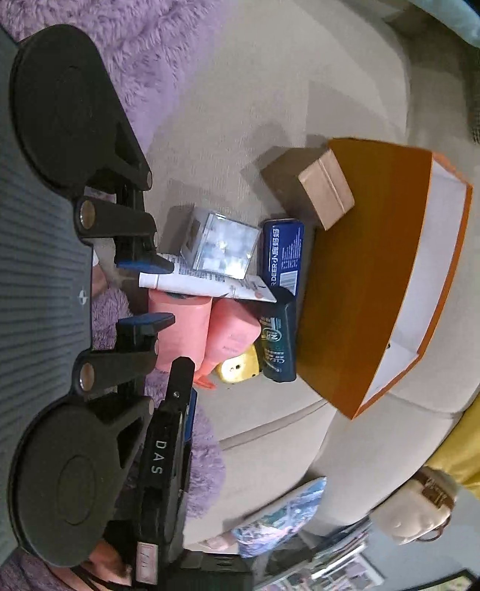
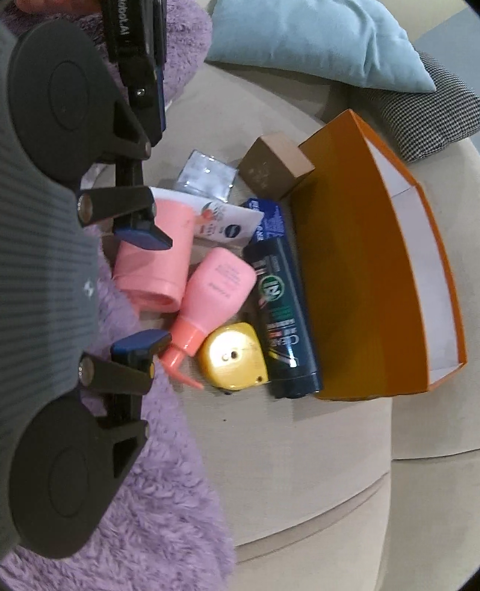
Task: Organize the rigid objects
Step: 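Withdraw both tools from the box back toward the remaining items, then grasp the pink cup with the left tool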
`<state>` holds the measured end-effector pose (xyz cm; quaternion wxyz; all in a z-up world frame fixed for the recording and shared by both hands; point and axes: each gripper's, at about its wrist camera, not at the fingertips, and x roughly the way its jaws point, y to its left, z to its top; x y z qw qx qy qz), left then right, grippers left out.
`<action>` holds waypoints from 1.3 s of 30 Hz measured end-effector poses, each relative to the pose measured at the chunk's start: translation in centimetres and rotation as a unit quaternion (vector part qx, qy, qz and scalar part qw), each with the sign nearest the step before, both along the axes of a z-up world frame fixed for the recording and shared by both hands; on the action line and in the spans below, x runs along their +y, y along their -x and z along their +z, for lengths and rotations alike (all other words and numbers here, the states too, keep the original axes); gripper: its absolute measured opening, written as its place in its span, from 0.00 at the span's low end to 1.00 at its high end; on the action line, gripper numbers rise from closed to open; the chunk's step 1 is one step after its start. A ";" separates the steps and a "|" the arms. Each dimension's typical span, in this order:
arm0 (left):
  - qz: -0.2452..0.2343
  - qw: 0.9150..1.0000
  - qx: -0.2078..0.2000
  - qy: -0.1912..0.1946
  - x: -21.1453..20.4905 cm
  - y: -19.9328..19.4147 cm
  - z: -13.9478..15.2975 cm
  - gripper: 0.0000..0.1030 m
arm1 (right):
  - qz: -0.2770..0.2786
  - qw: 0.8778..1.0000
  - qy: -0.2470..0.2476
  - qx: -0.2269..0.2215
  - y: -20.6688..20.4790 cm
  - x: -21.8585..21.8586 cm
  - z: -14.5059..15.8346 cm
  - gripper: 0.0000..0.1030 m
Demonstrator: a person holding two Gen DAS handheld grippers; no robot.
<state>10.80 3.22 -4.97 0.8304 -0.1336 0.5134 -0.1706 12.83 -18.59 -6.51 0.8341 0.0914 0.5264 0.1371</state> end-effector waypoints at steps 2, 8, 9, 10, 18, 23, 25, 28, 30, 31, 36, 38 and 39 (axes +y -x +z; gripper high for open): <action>-0.005 1.000 0.002 -0.012 -0.4 0.1 -0.4 0.25 | 0.001 1.000 -0.007 0.001 0.0 -0.2 0.0 0.48; -0.010 1.000 0.007 -0.013 -0.6 0.2 -0.9 0.25 | 0.016 1.000 -0.019 0.009 0.4 0.4 -0.4 0.22; -0.008 1.000 0.007 -0.015 -0.4 0.3 -0.9 0.25 | 0.021 1.000 -0.015 0.003 0.6 0.7 -0.2 0.19; -0.006 1.000 0.008 -0.016 -0.3 0.3 -0.9 0.25 | 0.030 0.999 -0.009 -0.008 0.9 1.0 0.1 0.17; 0.001 1.000 0.022 -0.021 0.3 0.8 -1.4 0.25 | 0.088 0.994 -0.031 -0.048 2.5 2.9 1.4 0.06; 0.000 1.000 0.019 -0.025 0.3 1.1 -1.2 0.25 | 0.107 0.991 -0.072 -0.042 2.9 3.1 1.5 0.05; -0.001 1.000 0.019 -0.024 0.3 1.2 -1.2 0.25 | 0.104 0.991 -0.077 -0.041 2.9 3.1 1.4 0.05; -0.005 1.000 0.018 -0.024 0.2 1.3 -1.2 0.25 | 0.099 0.990 -0.094 -0.036 2.9 2.7 1.3 0.05; -0.014 1.000 0.017 -0.022 -0.2 1.4 -1.2 0.25 | 0.101 0.989 -0.101 -0.032 2.9 2.7 1.2 0.04; -0.021 0.999 0.017 -0.024 -0.4 1.4 -1.3 0.25 | 0.104 0.989 -0.102 -0.034 3.0 2.8 1.2 0.04; -0.035 0.999 0.018 -0.033 -1.0 1.7 -1.4 0.27 | 0.111 0.986 -0.109 -0.058 3.3 3.2 1.9 0.00; -0.037 0.999 0.016 -0.031 -1.0 1.8 -1.3 0.28 | 0.107 0.986 -0.109 -0.064 3.4 3.0 2.1 0.00; -0.036 0.999 0.016 -0.033 -1.0 1.8 -1.3 0.29 | 0.102 0.987 -0.104 -0.065 3.3 2.9 2.1 0.00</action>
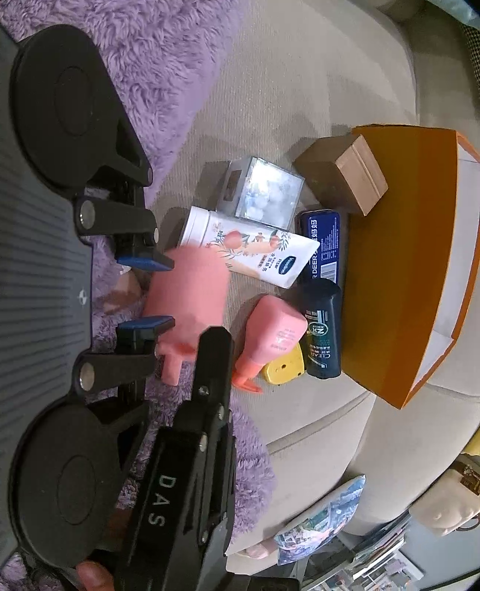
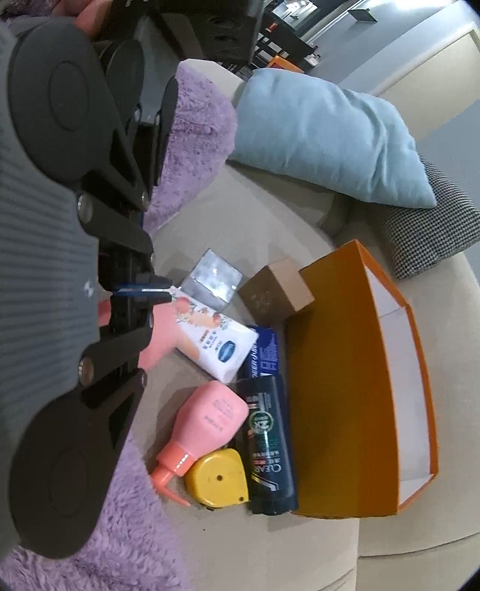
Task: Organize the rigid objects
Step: 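Grasp the pink cup with the left tool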
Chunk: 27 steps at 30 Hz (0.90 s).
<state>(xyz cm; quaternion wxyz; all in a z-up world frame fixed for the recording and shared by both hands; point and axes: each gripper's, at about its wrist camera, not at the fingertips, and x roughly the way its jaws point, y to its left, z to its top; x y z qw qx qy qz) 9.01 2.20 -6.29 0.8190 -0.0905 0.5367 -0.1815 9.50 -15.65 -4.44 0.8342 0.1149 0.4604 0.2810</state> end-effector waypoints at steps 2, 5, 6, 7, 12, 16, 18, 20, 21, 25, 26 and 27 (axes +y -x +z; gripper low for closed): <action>-0.001 1.000 0.000 0.000 0.0 0.1 0.0 0.29 | -0.031 0.999 0.018 -0.008 0.0 -0.5 0.1 0.05; -0.005 1.000 0.000 -0.004 -0.1 0.2 0.1 0.29 | -0.062 0.997 0.042 0.009 -0.6 -1.3 -0.3 0.06; -0.007 1.000 0.000 -0.007 -0.2 0.2 0.1 0.30 | -0.070 0.996 0.052 0.020 -0.8 -1.4 -0.7 0.06; -0.012 1.000 0.000 -0.010 -0.3 0.3 0.1 0.33 | -0.076 0.995 0.062 0.032 -1.0 -1.5 -1.1 0.06; -0.041 0.998 -0.012 -0.042 -1.1 0.7 0.3 0.45 | -0.084 0.988 0.104 0.080 -1.9 -1.3 -2.8 0.06; -0.071 0.994 -0.036 -0.073 -2.2 1.5 0.6 0.69 | -0.080 0.987 0.103 0.093 -2.2 -1.3 -3.4 0.06; -0.090 0.990 -0.042 -0.098 -3.0 1.8 0.4 0.75 | -0.076 0.988 0.090 0.102 -2.2 -1.4 -3.6 0.06; -0.105 0.986 -0.047 -0.124 -3.9 1.9 0.1 0.75 | -0.073 0.989 0.070 0.110 -2.2 -1.6 -3.7 0.06; -0.111 0.983 -0.051 -0.135 -4.2 2.0 -0.1 0.75 | -0.073 0.989 0.061 0.112 -2.2 -1.7 -3.7 0.07; -0.140 0.973 -0.065 -0.174 -5.6 2.2 -0.7 0.75 | -0.071 0.990 0.028 0.120 -2.2 -2.1 -3.7 0.07; -0.145 0.969 -0.068 -0.189 -5.9 2.3 -0.9 0.74 | -0.070 0.990 0.025 0.121 -2.2 -2.1 -3.7 0.07; -0.152 0.964 -0.071 -0.206 -6.4 2.4 -1.2 0.74 | -0.070 0.990 0.023 0.122 -2.2 -2.1 -3.7 0.07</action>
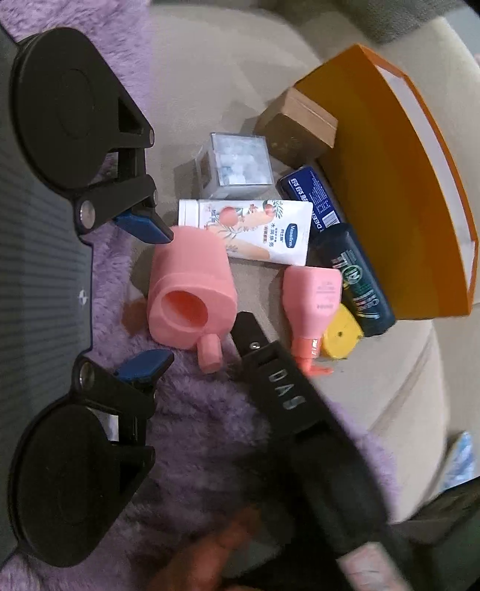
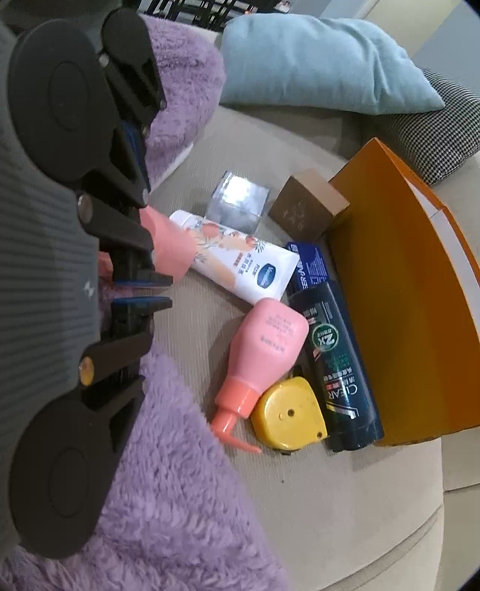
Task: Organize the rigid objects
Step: 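Grasp the pink cup with the left tool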
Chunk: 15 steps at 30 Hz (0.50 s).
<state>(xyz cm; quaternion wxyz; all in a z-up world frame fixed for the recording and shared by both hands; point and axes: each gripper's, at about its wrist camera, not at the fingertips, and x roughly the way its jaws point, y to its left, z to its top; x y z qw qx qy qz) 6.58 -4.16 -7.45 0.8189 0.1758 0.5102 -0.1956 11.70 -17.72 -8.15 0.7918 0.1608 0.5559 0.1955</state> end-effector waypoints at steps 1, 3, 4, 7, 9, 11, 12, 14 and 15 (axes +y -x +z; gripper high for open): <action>-0.008 1.000 -0.003 -0.012 -0.4 0.1 -0.2 0.74 | 0.000 1.000 0.000 0.001 0.0 0.0 0.0 0.06; -0.028 0.998 -0.018 -0.044 -1.4 0.4 -0.5 0.74 | 0.001 1.000 0.001 -0.001 0.1 0.2 0.0 0.07; -0.043 0.997 -0.030 -0.063 -2.0 0.7 -0.7 0.74 | 0.001 1.000 0.001 -0.001 0.1 0.2 0.0 0.07; -0.077 0.989 -0.061 -0.107 -3.4 1.4 -1.1 0.74 | 0.001 1.000 0.002 -0.001 0.0 0.2 0.0 0.07; -0.093 0.985 -0.075 -0.122 -4.0 1.7 -1.2 0.74 | 0.001 1.000 0.003 0.000 0.0 0.2 -0.1 0.07; -0.095 0.986 -0.077 -0.113 -4.0 1.6 -1.1 0.67 | -0.003 1.000 0.002 -0.003 0.0 0.1 0.0 0.07; -0.092 0.987 -0.077 -0.106 -3.8 1.5 -0.8 0.67 | -0.007 1.000 -0.001 -0.005 0.0 -0.2 0.1 0.07; -0.077 0.991 -0.079 -0.081 -3.1 1.4 0.0 0.66 | -0.020 1.000 -0.008 -0.015 0.3 -0.6 0.5 0.07; -0.065 0.993 -0.079 -0.058 -2.5 1.2 0.5 0.66 | -0.025 0.999 -0.008 -0.020 0.3 -0.9 0.7 0.07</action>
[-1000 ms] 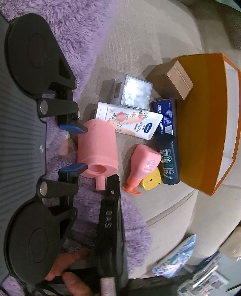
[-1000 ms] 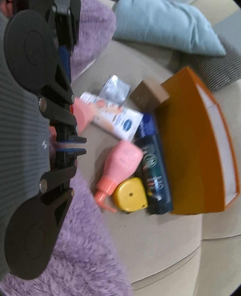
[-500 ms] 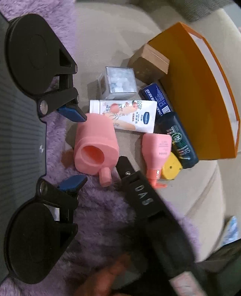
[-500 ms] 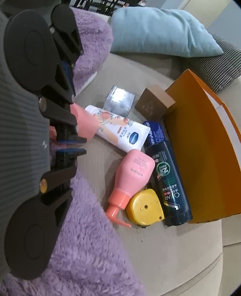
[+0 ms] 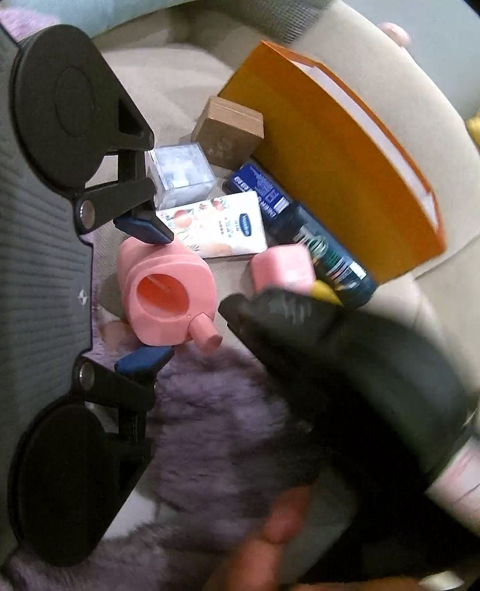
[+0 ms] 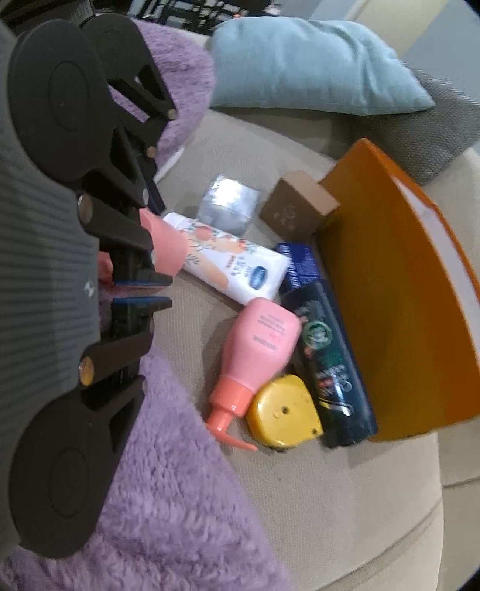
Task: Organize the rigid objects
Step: 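Grasp the pink cup with the left tool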
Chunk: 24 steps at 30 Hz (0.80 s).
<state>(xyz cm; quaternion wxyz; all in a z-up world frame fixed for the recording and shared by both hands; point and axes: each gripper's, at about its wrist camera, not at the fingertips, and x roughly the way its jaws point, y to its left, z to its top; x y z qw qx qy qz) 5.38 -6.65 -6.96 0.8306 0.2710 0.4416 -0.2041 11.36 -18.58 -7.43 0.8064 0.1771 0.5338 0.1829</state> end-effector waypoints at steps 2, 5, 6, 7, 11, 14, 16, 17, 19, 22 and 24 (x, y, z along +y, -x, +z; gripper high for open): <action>0.033 0.997 0.013 0.074 1.7 -0.5 1.0 0.65 | -0.011 1.000 0.006 -0.002 0.1 -0.3 0.2 0.06; 0.110 0.972 0.055 0.201 5.2 -2.2 1.5 0.64 | -0.008 1.000 0.016 0.001 0.0 -0.2 0.1 0.06; 0.136 0.963 0.067 0.225 6.1 -2.7 1.3 0.64 | -0.005 1.000 0.021 0.002 0.0 0.0 0.0 0.06; 0.155 0.955 0.080 0.238 6.6 -3.2 0.9 0.64 | 0.000 1.000 0.026 0.003 0.0 0.3 0.0 0.06; 0.185 0.947 0.110 0.238 6.6 -4.2 -0.4 0.63 | 0.002 1.000 0.030 0.006 -0.1 0.4 -0.2 0.06; 0.176 0.955 0.110 0.212 5.7 -3.8 0.2 0.63 | 0.003 1.000 0.026 0.010 -0.2 0.3 -0.4 0.06; 0.178 0.957 0.114 0.201 5.5 -3.9 0.0 0.63 | 0.012 1.000 0.021 0.015 -0.3 0.5 -0.5 0.06; 0.179 0.957 0.115 0.198 5.5 -4.2 -0.4 0.63 | 0.016 1.000 0.020 0.016 -0.3 0.8 -0.6 0.06; 0.181 0.956 0.114 0.200 5.8 -4.3 -0.4 0.60 | 0.022 0.999 0.028 0.014 -0.4 1.2 -0.7 0.06; 0.185 0.952 0.109 0.217 6.4 -4.6 -0.5 0.60 | 0.009 0.999 0.031 0.005 -0.3 1.0 -0.4 0.07; 0.187 0.948 0.098 0.237 6.9 -4.5 0.1 0.60 | -0.007 1.000 0.025 0.004 -0.3 0.3 -0.1 0.09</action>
